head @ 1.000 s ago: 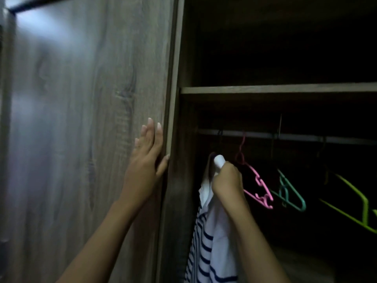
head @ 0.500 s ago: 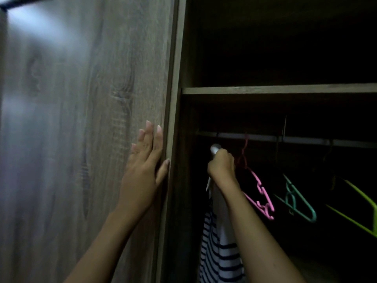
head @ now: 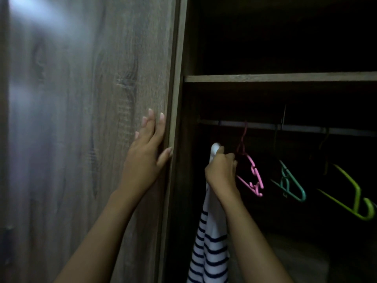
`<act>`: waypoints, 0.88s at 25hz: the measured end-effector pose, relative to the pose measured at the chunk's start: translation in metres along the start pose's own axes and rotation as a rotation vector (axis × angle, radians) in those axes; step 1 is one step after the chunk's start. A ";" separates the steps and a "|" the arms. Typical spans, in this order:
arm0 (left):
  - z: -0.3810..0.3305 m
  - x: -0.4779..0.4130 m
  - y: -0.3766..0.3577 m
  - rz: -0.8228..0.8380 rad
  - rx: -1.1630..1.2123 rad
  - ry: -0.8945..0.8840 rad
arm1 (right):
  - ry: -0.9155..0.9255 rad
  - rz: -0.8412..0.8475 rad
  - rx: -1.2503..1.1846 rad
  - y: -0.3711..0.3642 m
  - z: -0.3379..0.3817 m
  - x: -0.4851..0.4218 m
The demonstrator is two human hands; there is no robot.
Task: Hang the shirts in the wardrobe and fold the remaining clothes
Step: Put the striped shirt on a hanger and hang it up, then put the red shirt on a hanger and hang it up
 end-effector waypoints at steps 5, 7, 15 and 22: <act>-0.028 0.003 0.007 -0.021 0.132 -0.024 | 0.144 -0.236 0.077 0.034 0.014 0.054; -0.036 0.015 0.015 -0.085 0.198 -0.029 | 0.197 -0.371 -0.005 0.041 0.020 0.078; -0.007 0.108 0.089 -0.328 0.241 0.203 | 0.248 -0.575 -0.360 0.010 0.065 0.156; 0.056 0.251 0.182 -0.383 0.117 0.539 | 0.208 -0.125 -0.537 -0.099 0.103 0.244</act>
Point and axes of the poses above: each hand's wrist, its own x-axis away from the middle knuckle, its own y-axis out of the back of the hand, z = x × y, the point moved 6 cm from there along -x, towards the middle knuckle, and after that the axes turned 14 degrees about x, right-handed, at the moved point
